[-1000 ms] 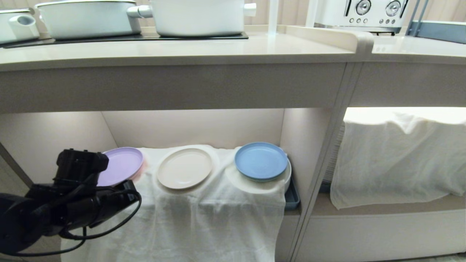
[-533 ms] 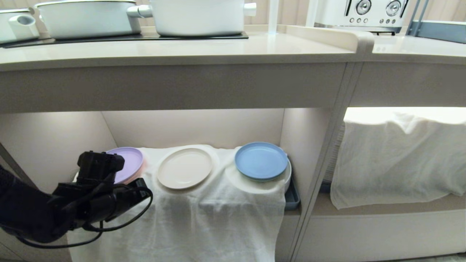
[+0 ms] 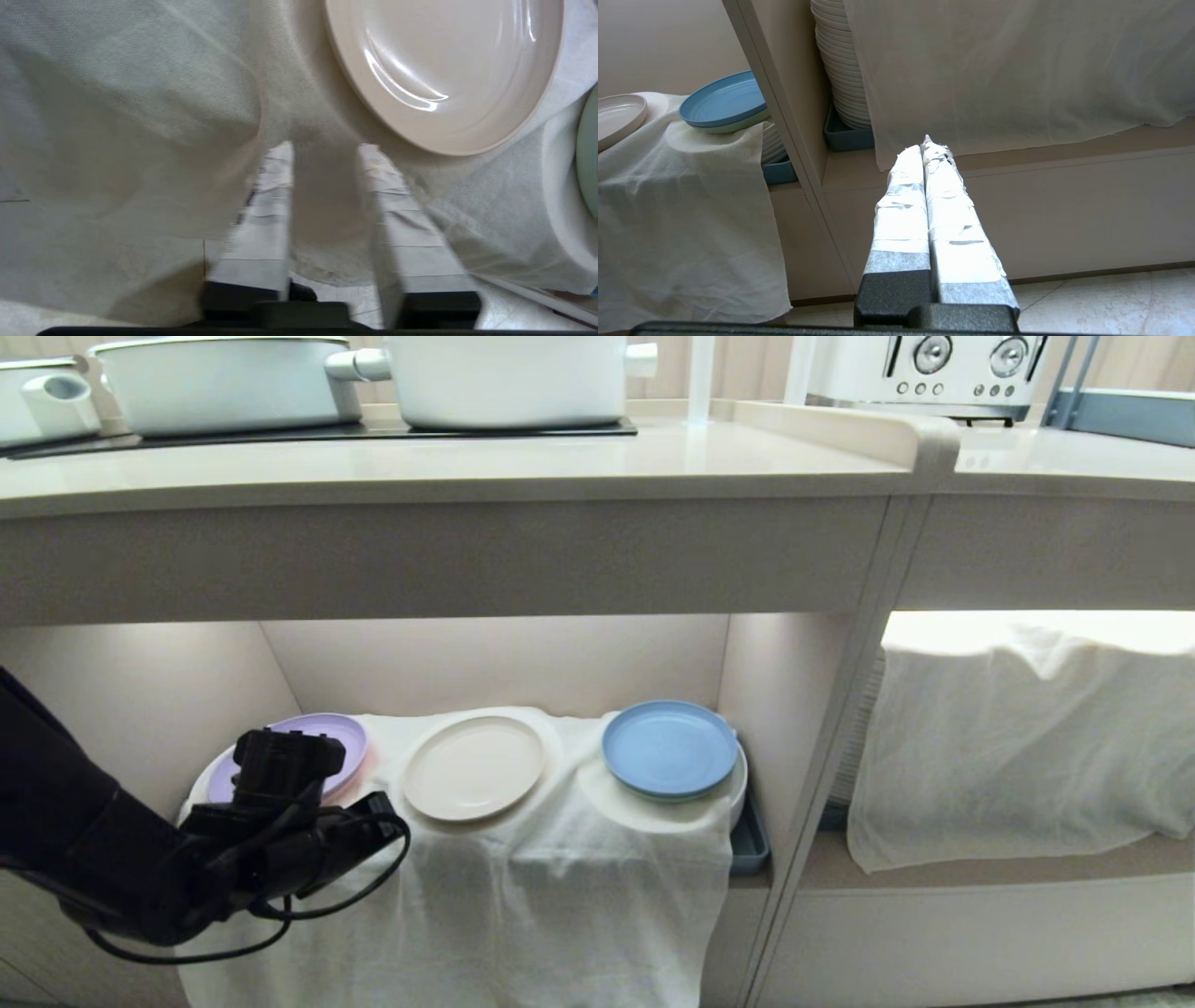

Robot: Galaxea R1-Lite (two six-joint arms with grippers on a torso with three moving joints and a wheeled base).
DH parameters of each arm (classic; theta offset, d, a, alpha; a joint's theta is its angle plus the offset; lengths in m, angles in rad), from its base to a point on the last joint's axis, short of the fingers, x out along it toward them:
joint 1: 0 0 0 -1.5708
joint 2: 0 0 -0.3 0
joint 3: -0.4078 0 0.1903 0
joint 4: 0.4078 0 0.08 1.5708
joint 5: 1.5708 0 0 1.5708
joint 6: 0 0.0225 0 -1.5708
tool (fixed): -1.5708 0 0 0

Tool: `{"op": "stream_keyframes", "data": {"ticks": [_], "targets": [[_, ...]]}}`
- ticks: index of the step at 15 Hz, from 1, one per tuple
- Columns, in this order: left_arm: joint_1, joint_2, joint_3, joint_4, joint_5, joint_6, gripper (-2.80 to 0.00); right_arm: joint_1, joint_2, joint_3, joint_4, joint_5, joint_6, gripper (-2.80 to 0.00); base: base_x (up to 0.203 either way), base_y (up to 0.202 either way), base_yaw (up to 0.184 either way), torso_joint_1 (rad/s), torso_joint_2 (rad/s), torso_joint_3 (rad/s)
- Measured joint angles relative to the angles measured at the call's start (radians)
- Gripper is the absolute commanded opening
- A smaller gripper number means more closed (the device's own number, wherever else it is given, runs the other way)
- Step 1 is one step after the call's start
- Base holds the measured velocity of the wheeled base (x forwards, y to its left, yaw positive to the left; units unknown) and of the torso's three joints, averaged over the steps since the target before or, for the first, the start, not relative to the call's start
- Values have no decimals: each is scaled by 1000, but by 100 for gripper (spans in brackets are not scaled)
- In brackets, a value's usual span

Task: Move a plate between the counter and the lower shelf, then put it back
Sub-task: Pick up the plate in the cupboard

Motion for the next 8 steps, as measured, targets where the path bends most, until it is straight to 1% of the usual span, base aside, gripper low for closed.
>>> {"op": "stream_keyframes", "data": {"ticks": [3, 8], "targets": [[-13, 19, -33, 2, 1, -13, 0, 0, 0, 0, 0, 0, 0, -280, 0, 0, 0, 0, 0, 0], [-27, 64, -89, 6, 3, -15, 0, 0, 0, 0, 0, 0, 0, -280, 0, 0, 0, 0, 0, 0]]}}
